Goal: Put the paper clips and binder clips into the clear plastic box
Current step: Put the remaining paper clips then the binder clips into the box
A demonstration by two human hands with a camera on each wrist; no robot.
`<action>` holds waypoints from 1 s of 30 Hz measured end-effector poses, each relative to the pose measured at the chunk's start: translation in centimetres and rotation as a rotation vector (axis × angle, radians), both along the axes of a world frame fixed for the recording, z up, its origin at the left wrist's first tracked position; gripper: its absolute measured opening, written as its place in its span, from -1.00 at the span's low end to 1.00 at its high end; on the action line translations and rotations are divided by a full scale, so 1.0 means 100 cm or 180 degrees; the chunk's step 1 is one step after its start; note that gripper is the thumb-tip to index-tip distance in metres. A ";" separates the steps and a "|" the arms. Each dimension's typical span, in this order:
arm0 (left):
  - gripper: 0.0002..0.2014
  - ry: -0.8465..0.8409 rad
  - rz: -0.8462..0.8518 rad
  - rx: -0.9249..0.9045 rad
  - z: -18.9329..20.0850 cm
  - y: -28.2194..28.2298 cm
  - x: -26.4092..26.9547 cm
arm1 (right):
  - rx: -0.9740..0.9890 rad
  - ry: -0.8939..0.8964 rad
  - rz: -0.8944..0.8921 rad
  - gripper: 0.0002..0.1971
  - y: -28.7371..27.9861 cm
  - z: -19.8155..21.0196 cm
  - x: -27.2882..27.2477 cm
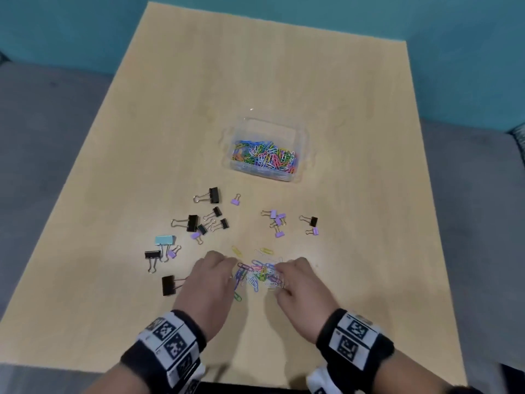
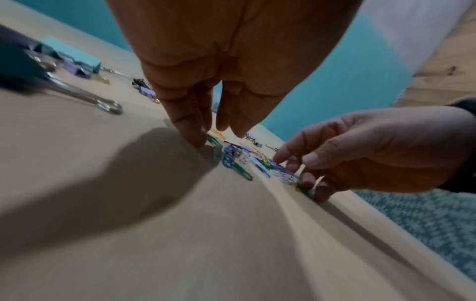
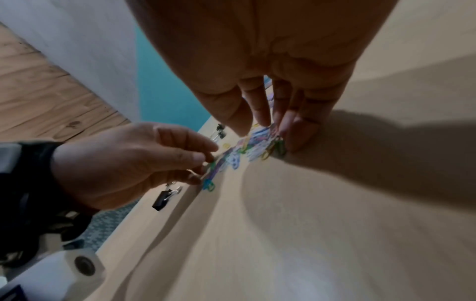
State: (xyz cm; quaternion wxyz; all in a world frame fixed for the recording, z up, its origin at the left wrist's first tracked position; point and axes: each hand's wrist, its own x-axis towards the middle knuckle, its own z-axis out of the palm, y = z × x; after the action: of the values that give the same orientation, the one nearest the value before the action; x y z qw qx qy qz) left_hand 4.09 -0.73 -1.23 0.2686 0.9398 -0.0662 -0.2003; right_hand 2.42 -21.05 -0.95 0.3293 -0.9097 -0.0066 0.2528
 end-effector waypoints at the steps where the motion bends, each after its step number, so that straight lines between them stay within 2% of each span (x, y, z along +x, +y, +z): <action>1: -0.70 0.0002 0.0025 -0.0098 0.001 -0.003 0.003 | 0.0035 0.0006 0.0097 -0.64 0.006 0.001 0.004; 4: -0.72 -0.0314 -0.0099 -0.0041 0.001 -0.005 0.018 | -0.0225 -0.0292 0.0308 -0.73 0.015 0.007 0.023; 6: -0.67 -0.0390 -0.0356 0.0282 -0.004 -0.005 0.027 | -0.0522 -0.0501 0.0513 -0.68 0.020 0.010 0.034; 9: -0.69 -0.0342 -0.0825 0.0603 -0.010 -0.009 0.030 | -0.0864 -0.0505 0.0911 -0.63 0.028 0.011 0.035; 11: -0.79 -0.0208 -0.0962 0.0535 -0.008 -0.009 0.027 | -0.0906 -0.0571 0.1149 -0.67 0.026 0.009 0.028; 13: -0.79 -0.0105 -0.0764 0.0283 -0.004 -0.002 0.019 | -0.0745 -0.0615 0.1001 -0.67 0.016 0.009 0.018; 15: -0.63 0.0023 -0.0447 0.0097 0.000 0.009 0.006 | -0.0634 -0.0480 0.0558 -0.58 0.000 0.009 0.005; 18: -0.28 0.0267 -0.0458 0.0099 -0.003 0.017 -0.014 | -0.0591 -0.0053 0.0261 -0.39 -0.014 0.007 -0.014; 20: -0.25 0.0213 -0.0456 0.0159 -0.009 0.011 -0.016 | -0.0623 -0.0070 0.0359 -0.31 -0.006 0.002 -0.017; 22: -0.31 0.0113 -0.0344 0.0090 -0.013 0.002 -0.008 | -0.0692 -0.0274 0.0447 -0.32 0.009 -0.004 -0.010; 24: -0.42 0.0041 -0.0308 0.0075 -0.017 -0.008 0.002 | -0.0696 -0.0450 0.0450 -0.46 0.021 -0.009 0.001; 27: -0.68 -0.0026 -0.0274 0.0085 -0.016 -0.021 0.012 | -0.0664 -0.0515 0.0417 -0.71 0.032 -0.010 0.015; 30: -0.84 -0.0052 -0.0232 0.0086 -0.015 -0.027 0.017 | -0.0725 -0.0521 0.0474 -0.82 0.033 -0.011 0.021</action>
State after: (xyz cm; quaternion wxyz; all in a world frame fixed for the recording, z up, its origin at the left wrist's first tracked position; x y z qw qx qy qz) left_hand 5.74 -3.39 -2.70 0.2480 0.9419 -0.0999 -0.2032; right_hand 4.51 -17.75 -2.02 0.2027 -0.9557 -0.0721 0.2007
